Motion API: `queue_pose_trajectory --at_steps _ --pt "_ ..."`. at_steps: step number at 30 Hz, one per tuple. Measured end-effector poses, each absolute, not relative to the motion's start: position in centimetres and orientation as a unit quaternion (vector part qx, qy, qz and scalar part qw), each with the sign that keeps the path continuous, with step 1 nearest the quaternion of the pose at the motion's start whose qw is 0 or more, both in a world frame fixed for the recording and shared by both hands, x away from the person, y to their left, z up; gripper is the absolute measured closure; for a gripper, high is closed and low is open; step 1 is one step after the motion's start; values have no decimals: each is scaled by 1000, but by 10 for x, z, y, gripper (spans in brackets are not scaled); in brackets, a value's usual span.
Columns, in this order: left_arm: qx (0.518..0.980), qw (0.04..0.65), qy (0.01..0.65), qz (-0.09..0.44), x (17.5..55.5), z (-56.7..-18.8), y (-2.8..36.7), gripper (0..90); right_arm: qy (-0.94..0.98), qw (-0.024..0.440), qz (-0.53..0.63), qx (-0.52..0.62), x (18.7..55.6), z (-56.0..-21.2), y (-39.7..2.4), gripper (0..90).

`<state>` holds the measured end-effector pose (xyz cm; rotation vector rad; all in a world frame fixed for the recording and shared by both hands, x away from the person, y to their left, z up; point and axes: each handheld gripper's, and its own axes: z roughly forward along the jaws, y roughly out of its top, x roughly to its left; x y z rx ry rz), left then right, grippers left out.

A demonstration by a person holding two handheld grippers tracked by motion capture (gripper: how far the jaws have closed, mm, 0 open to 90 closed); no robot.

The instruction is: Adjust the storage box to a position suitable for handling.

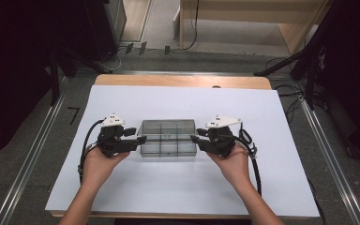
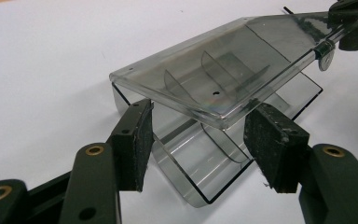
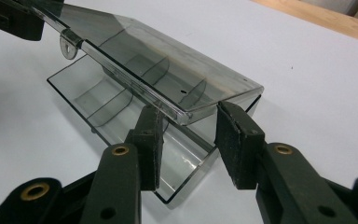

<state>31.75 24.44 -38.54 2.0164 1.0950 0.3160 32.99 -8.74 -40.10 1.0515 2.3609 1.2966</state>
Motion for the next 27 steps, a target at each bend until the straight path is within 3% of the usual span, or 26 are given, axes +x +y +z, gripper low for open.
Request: queue_pose_trajectory --at_steps 27 --pt "797 402 430 138 333 -367 235 497 800 140 455 367 344 -386 -84 652"
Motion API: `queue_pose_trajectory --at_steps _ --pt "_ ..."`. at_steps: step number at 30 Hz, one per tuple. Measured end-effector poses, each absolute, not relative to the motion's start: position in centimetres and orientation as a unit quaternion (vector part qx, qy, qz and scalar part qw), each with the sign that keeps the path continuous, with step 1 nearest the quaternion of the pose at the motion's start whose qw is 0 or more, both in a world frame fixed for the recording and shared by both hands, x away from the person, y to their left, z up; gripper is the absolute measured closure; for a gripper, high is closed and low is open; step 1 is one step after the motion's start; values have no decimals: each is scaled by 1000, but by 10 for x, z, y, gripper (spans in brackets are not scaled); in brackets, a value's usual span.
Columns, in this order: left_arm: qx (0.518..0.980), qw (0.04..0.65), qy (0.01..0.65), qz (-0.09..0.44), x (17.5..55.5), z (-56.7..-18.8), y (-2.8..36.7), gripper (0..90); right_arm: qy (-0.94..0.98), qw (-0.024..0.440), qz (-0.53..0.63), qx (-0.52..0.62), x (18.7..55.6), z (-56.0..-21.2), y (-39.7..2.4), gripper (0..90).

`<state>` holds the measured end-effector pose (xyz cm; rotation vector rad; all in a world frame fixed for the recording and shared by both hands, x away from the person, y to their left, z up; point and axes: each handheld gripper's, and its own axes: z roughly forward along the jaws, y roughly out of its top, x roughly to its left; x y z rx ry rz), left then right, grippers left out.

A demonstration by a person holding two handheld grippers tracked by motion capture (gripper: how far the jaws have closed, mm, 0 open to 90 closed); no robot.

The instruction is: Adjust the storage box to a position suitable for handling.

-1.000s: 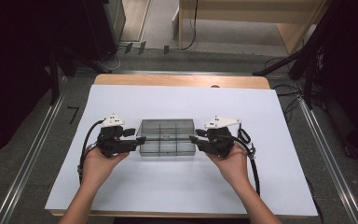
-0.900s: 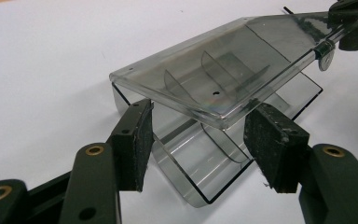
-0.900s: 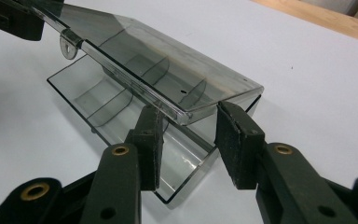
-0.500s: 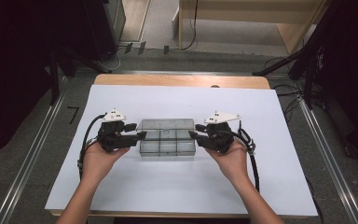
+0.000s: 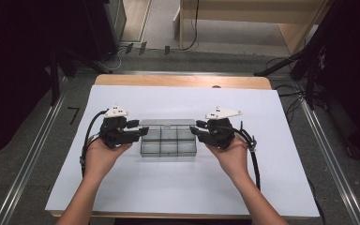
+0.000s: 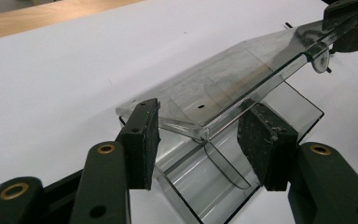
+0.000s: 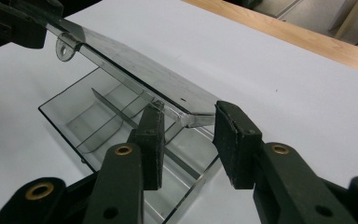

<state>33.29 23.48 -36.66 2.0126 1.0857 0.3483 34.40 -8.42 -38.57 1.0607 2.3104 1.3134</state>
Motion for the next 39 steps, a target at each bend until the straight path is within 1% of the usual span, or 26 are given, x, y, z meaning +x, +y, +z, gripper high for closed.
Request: queue_pose_trajectory --at_steps 19,26,30,39 --pt "790 406 436 142 345 -365 235 522 792 151 459 373 352 -383 -81 669" --pt "792 398 436 153 350 -365 233 551 788 165 464 369 356 -387 -79 674" --pt "789 401 436 163 352 -365 233 557 784 167 466 375 359 -389 -79 679" --pt "782 406 443 166 359 -368 233 574 779 170 468 381 366 -389 -77 679"
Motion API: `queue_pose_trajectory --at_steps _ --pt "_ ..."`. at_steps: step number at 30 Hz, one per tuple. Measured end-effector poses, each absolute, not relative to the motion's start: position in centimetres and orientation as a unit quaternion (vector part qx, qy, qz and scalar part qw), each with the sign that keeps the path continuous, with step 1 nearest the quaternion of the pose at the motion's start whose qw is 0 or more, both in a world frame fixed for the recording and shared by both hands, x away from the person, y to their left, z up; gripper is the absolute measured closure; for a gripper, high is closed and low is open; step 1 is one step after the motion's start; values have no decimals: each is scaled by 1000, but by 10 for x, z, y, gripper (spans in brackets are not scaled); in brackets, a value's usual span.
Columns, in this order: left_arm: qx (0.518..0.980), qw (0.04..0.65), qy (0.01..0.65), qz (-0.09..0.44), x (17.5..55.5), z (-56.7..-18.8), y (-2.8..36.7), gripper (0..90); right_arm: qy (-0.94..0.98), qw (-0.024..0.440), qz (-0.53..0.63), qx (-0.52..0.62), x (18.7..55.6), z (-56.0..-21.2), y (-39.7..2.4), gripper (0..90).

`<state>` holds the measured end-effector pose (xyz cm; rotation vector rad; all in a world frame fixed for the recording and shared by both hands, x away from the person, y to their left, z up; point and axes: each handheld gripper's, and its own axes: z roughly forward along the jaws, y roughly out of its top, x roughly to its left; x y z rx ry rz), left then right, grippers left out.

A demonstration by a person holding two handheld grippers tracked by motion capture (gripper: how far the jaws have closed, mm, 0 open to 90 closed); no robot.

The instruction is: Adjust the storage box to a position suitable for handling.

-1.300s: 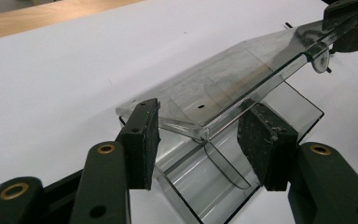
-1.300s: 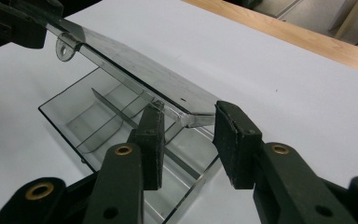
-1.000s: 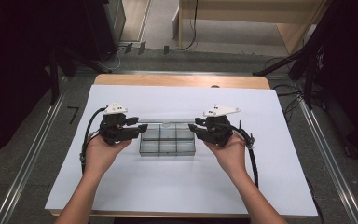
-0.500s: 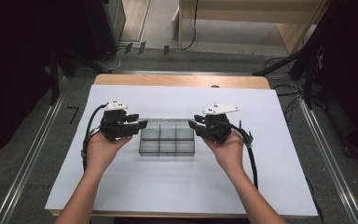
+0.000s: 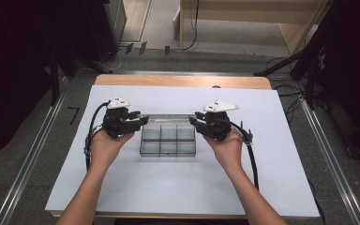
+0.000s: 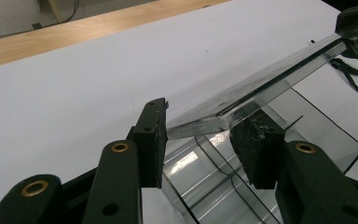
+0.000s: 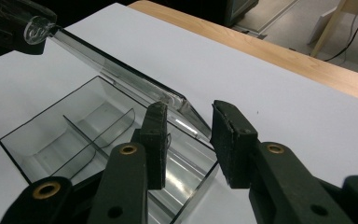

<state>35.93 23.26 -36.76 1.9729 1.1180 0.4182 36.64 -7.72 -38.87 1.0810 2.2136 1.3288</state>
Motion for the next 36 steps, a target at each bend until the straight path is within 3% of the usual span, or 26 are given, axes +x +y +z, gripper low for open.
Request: queue_pose_trajectory --at_steps 36 --pt "776 411 453 153 392 -377 238 608 761 172 470 412 395 -406 -71 698"
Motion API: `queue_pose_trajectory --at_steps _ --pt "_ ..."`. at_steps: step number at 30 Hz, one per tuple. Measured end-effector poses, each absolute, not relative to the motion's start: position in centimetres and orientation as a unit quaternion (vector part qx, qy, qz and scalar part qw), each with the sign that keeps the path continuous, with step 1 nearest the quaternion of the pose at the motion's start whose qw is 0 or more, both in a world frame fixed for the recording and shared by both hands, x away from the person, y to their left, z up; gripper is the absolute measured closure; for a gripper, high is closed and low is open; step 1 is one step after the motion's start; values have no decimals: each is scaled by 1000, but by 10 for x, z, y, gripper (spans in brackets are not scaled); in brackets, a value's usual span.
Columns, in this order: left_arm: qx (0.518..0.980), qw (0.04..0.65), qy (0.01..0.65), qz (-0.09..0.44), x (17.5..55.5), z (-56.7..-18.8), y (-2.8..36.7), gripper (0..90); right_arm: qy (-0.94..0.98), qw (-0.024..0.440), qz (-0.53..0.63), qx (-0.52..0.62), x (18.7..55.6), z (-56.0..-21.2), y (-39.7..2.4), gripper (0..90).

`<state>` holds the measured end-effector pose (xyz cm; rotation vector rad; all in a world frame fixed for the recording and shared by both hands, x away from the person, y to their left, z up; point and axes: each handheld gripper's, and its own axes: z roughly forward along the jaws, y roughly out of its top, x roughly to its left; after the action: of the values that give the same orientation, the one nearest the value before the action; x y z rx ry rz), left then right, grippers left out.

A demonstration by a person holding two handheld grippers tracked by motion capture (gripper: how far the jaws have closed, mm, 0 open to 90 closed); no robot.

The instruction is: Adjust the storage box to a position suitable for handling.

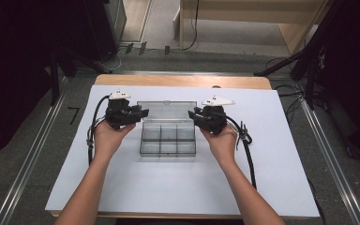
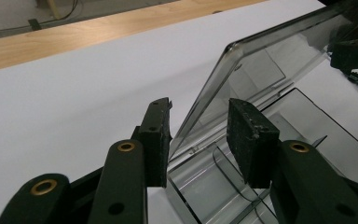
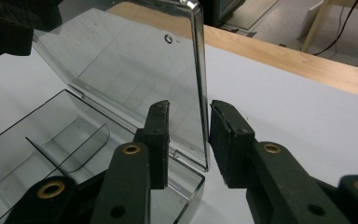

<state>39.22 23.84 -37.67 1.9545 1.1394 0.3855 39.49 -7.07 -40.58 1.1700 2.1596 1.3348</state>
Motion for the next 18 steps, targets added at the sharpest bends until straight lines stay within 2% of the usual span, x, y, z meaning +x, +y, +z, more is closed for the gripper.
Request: queue_pose_trajectory --at_steps 18 --pt "780 398 457 156 404 -390 231 618 753 184 472 421 403 -415 -66 698"
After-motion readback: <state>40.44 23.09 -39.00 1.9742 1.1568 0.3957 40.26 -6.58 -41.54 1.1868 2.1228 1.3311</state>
